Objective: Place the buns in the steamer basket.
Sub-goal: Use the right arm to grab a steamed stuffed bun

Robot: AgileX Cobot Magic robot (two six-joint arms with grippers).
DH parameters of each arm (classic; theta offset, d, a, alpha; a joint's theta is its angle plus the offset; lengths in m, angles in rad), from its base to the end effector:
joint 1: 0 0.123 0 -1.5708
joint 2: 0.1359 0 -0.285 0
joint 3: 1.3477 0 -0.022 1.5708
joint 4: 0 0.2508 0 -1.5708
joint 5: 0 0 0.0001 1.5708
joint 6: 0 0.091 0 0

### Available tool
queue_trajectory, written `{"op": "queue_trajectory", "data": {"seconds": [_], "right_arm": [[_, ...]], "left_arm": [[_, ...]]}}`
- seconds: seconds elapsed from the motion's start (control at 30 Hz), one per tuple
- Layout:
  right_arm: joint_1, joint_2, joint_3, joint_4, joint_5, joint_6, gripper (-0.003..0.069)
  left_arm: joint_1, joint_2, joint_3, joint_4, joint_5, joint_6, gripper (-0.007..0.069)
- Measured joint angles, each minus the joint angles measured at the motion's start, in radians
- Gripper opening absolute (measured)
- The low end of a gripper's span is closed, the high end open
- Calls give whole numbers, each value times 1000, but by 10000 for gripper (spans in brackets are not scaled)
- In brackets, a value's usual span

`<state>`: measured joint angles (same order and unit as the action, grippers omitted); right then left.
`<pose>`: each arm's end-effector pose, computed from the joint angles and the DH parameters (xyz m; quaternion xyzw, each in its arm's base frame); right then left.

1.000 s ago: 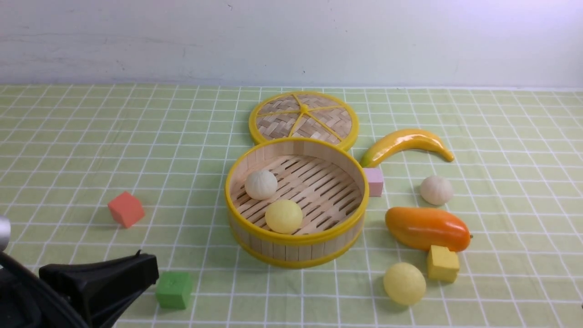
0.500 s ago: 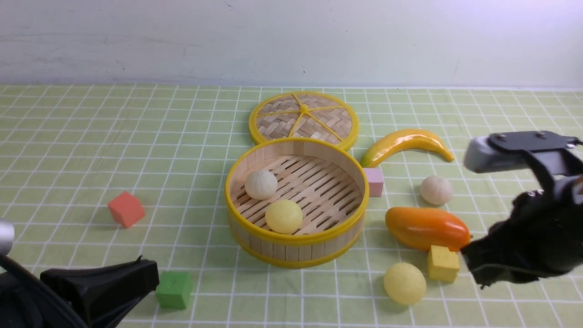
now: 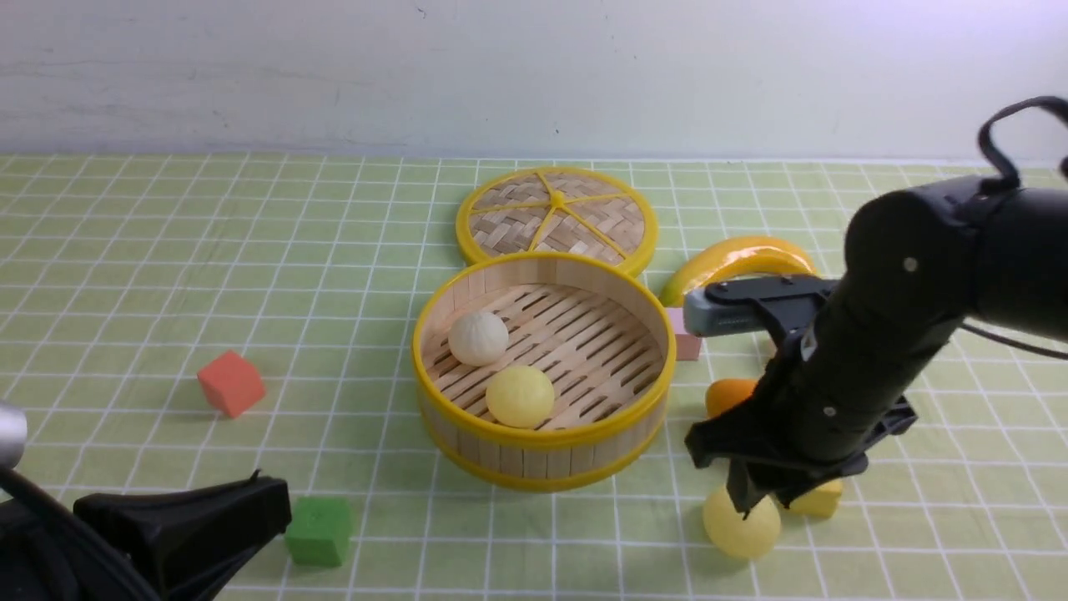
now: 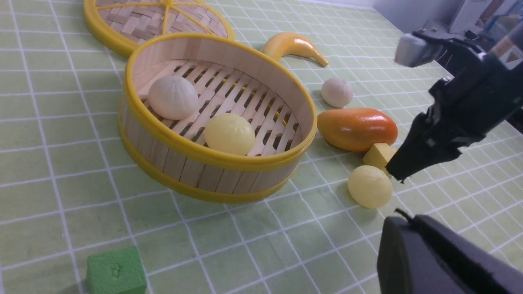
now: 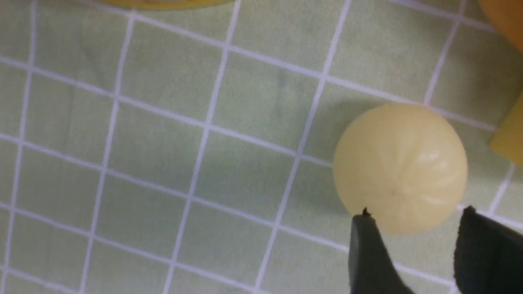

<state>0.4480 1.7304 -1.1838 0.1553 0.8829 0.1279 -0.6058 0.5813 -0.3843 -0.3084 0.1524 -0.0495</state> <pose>0.3003 0.1564 0.2163 -0.1163 0.9845 0.0947 0.0905 0.1002 -0.0746 0.2817 0.1131 0.7831 -0.2985 0.5337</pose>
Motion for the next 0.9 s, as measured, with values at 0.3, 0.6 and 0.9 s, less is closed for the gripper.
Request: {"op": "queue_trajectory", "data": {"seconds": [0.3,0.6,0.9], "right_arm": [[0,66,-5,-27,-88,16,304],[0,96,-8,-40,-91,22,220],[0,91,-10,-43,-55,1,3]], "left_arm": [[0,0,0,0,0,0,-13],[0,0,0,1,0,0,-13],[0,0,0,1,0,0,-8]]}}
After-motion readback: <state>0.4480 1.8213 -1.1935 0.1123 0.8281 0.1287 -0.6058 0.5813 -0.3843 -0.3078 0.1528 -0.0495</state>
